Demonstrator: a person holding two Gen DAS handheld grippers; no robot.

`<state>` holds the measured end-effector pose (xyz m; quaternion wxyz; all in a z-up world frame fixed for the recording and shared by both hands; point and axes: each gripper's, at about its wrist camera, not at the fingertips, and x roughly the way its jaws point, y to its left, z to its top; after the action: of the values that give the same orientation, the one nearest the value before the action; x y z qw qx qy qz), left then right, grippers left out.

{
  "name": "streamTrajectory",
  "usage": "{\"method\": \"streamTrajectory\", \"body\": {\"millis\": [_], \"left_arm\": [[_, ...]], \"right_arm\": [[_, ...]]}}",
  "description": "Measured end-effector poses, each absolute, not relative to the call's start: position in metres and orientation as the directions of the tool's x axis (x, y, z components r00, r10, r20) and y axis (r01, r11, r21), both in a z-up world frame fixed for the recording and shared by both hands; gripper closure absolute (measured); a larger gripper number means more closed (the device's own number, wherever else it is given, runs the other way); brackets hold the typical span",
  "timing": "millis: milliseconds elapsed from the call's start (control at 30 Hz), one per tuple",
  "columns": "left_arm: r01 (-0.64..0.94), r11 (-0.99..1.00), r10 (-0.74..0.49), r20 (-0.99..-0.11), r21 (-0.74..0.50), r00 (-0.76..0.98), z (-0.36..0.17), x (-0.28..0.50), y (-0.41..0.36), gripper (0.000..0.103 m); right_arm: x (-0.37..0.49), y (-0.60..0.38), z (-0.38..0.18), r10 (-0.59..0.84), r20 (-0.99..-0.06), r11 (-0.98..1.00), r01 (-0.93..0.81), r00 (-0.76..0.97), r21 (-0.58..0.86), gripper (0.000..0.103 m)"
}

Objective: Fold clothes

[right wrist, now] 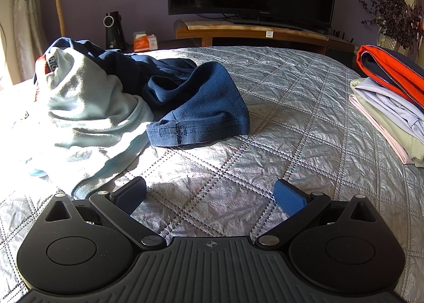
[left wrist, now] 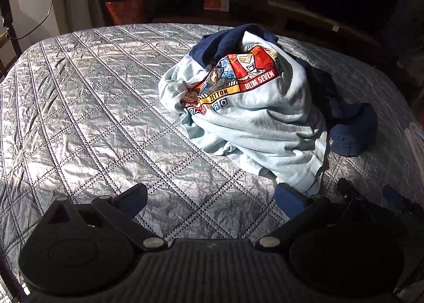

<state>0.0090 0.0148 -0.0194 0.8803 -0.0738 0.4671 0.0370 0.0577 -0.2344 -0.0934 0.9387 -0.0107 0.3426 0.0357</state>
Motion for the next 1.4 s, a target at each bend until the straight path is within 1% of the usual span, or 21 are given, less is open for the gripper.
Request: {"method": "streamTrajectory", "body": {"millis": [67,533,867,1067,1200,1400], "left_arm": [[-0.144,0.986,0.011,-0.837,-0.082,0.548,-0.022,0.010,0.015,0.001],[-0.097,0.991,-0.032,-0.856,-0.096,0.516,-0.006,0.009,0.001,0.001],[-0.080,0.994,-0.030,-0.870,-0.079,0.492,0.003,0.001,-0.003,0.001],[-0.077,0.993,-0.040,-0.875,-0.088,0.483,0.008,-0.003,-0.005,0.001],[-0.080,0.989,-0.070,-0.875,-0.123,0.479,0.013,-0.005,-0.004,0.001],[-0.090,0.989,-0.059,-0.877,-0.116,0.476,0.014,-0.005,-0.006,0.001]], "right_arm": [[0.058,-0.234,-0.093,0.060,-0.644,0.997,-0.074,0.763,0.004,0.000],[0.057,-0.234,-0.093,0.060,-0.644,0.997,-0.074,0.763,0.004,0.000],[0.057,-0.234,-0.093,0.060,-0.644,0.997,-0.074,0.763,0.004,0.000],[0.057,-0.234,-0.093,0.060,-0.644,0.997,-0.074,0.763,0.004,0.000],[0.057,-0.234,-0.093,0.060,-0.644,0.997,-0.074,0.763,0.004,0.000],[0.057,-0.234,-0.093,0.060,-0.644,0.997,-0.074,0.763,0.004,0.000]]}}
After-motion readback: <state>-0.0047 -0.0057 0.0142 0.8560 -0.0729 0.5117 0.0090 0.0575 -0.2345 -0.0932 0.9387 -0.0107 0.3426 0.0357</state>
